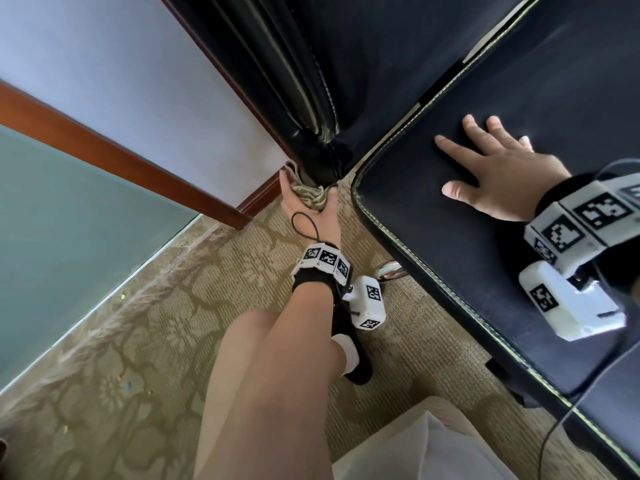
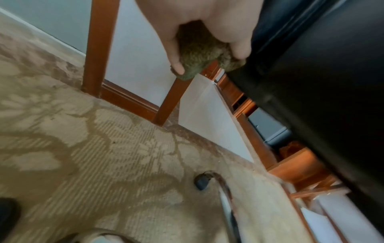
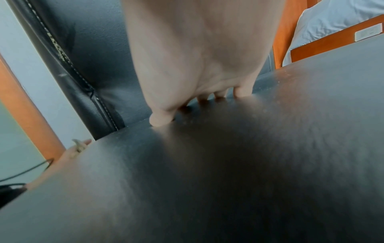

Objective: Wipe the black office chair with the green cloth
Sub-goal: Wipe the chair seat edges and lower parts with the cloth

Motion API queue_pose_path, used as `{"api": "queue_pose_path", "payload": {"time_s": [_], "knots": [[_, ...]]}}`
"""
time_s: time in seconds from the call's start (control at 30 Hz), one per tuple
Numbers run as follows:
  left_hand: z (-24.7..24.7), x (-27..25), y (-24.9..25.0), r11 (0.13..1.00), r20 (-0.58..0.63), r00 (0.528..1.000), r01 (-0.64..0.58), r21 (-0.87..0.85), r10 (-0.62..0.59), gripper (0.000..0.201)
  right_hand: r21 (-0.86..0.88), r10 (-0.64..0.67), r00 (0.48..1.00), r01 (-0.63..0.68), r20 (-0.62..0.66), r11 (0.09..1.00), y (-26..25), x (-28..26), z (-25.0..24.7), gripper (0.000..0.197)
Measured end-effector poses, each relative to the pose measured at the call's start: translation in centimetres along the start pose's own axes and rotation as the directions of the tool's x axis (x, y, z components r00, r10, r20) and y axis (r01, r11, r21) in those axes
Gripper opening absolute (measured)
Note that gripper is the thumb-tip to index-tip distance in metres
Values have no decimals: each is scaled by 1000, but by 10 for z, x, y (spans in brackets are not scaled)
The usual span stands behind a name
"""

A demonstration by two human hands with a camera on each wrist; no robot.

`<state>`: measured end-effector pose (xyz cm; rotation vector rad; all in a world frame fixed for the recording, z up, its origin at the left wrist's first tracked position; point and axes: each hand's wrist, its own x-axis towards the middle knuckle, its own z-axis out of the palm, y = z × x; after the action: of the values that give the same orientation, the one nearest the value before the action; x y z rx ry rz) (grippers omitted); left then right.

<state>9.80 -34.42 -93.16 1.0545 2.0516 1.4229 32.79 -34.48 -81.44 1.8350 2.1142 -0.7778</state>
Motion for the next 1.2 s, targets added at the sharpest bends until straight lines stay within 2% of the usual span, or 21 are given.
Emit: {"api": "queue_pose_path", "payload": {"time_s": [0.2, 0.27, 0.47, 0.67, 0.77, 1.2], "knots": [[-4, -10, 19, 989, -79, 992, -106, -105, 98, 82, 9, -10, 1000, 10, -6, 1000, 1, 1, 2, 63], [-1, -11, 24, 990, -90, 990, -115, -86, 107, 80, 9, -13, 1000, 13, -13, 1000, 2, 1, 2, 63], [12, -6, 35, 995, -85, 992, -98, -5, 97, 76, 9, -14, 1000, 14, -11, 1000, 3, 5, 5, 64], [6, -12, 34, 997, -52, 998, -43, -67, 39, 77, 8, -13, 1000, 14, -7, 1000, 4, 5, 6, 63], [1, -21, 34, 997, -56, 996, -66, -31, 65, 80, 12, -15, 1000, 15, -10, 1000, 4, 4, 5, 63], [10, -12, 36, 986, -57, 991, -116, 120, 123, 71, 10, -18, 1000, 18, -26, 1000, 4, 3, 6, 62]]}}
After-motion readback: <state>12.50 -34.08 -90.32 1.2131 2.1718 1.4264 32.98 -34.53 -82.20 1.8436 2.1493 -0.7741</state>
